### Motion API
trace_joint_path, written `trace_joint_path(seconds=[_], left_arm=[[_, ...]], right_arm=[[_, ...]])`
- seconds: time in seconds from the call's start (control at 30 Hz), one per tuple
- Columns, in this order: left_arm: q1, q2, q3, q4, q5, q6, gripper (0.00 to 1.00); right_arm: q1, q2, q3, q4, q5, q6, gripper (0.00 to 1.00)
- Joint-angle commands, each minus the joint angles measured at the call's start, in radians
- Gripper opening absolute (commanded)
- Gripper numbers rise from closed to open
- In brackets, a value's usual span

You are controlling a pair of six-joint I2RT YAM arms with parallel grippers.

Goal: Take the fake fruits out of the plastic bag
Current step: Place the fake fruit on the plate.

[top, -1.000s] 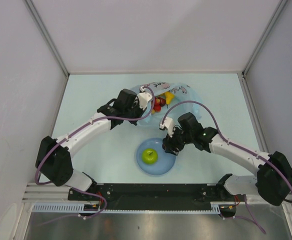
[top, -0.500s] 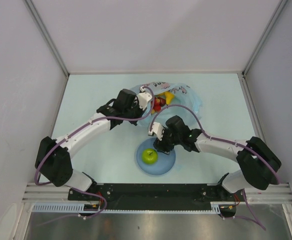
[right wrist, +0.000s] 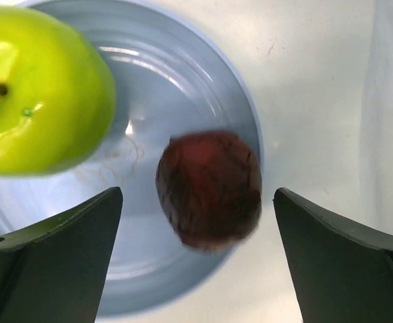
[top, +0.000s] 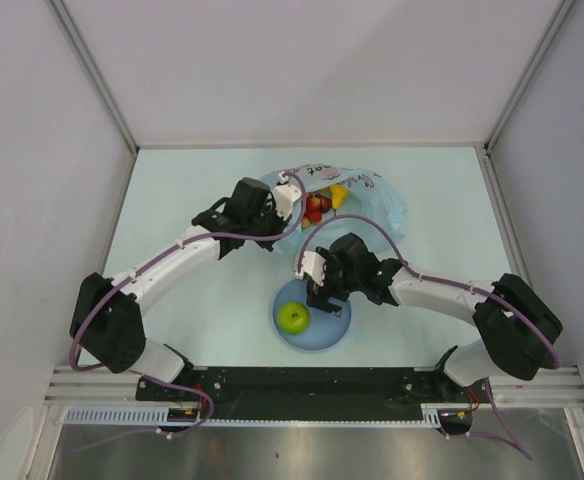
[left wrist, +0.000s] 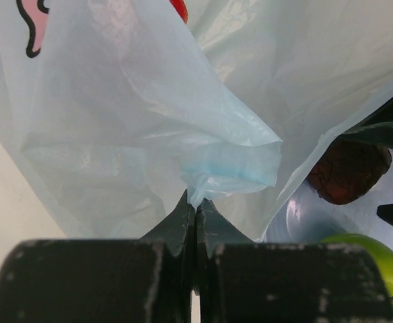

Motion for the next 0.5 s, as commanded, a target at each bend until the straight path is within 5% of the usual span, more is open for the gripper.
trace_joint_path(seconds=[0.0,0.2,0.47], left_arm=[[0.012,-0.028,-0.006,0.006,0.037,-0.023,0.00],[0.021,0.006,0.030,-0.071,0.040,-0.010,0.01],[0.035,0.093,0.076,-0.175,-0.036,-0.059,0.00]], right_arm=[[0.006,-0.108,0.054,-0.106,-0.006,-0.125,1.00],[0.033,-0.236,0.229,-0.334,0.049,-0.447,1.00],[0.036,-0.316,0.327,-0.567,0.100,-1.316,1.00]])
